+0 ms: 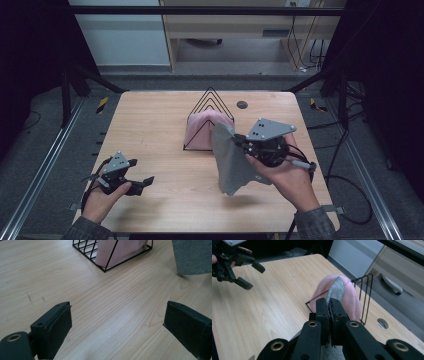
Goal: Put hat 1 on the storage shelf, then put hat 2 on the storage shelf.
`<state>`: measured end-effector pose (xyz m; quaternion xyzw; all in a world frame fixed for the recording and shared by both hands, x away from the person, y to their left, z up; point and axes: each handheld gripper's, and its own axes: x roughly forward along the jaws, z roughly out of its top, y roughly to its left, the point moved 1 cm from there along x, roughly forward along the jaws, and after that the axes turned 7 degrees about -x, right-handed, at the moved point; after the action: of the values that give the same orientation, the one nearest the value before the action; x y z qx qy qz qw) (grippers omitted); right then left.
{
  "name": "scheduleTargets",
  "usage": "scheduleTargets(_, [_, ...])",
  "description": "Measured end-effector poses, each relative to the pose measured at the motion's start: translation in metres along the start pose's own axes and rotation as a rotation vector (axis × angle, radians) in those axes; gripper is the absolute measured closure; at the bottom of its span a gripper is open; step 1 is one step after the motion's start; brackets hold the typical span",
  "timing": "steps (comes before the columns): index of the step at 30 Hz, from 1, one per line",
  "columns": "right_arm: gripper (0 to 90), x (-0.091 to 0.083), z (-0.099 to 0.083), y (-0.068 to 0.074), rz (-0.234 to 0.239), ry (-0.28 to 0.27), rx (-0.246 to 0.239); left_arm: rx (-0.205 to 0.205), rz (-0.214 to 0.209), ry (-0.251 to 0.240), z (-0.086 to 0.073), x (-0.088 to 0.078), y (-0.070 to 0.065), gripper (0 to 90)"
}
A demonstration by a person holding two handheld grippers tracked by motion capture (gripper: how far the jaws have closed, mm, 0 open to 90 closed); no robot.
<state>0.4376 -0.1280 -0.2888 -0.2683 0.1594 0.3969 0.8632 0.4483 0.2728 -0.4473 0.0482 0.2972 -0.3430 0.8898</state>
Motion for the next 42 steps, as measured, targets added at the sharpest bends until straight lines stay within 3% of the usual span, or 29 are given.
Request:
scheduleTargets(3, [87.1,0.001,0.012,0.003,0.007,-0.014,-0.021,-0.003,-0.022,-0.016,0.001,-0.001,-0.005,7.0])
scheduleTargets(4, [87.1,0.000,0.016,0.004,0.007,-0.018,-0.026,0.005,-0.047,-0.013,0.002,0.000,-0.012,7.0])
scheduleTargets(9, [87.1,-0.005,0.033,0.006,0.013,-0.047,-0.051,0.029,-0.080,-0.007,0.006,0.002,-0.029,7.0])
scheduleTargets(12, [87.1,-0.006,0.045,0.008,0.016,-0.048,-0.076,0.056,-0.098,-0.020,0.016,0.000,-0.041,7.6])
scheduleTargets(19, [87.1,-0.004,0.058,0.010,0.033,-0.059,-0.091,0.072,-0.126,-0.017,0.038,0.006,-0.048,11.8])
scheduleTargets(20, [87.1,-0.002,0.061,0.012,0.038,-0.060,-0.099,0.084,-0.149,-0.008,0.044,0.009,-0.050,16.9])
scheduleTargets(26, [87.1,0.007,0.066,0.014,0.054,-0.047,-0.114,0.139,-0.168,0.006,0.062,0.012,-0.060,19.5])
scheduleTargets(28, [87.1,0.009,0.067,0.014,0.063,-0.048,-0.114,0.150,-0.172,0.010,0.069,0.014,-0.060,19.8])
scheduleTargets(32, [87.1,0.010,0.069,0.015,0.070,-0.048,-0.113,0.130,-0.200,0.002,0.079,0.018,-0.058,22.2])
scheduleTargets(34, [87.1,0.011,0.070,0.017,0.078,-0.045,-0.116,0.117,-0.240,0.019,0.089,0.024,-0.054,24.1])
scheduleTargets(42, [87.1,0.012,0.072,0.022,0.097,-0.043,-0.123,0.163,-0.288,0.042,0.109,0.037,-0.050,25.7])
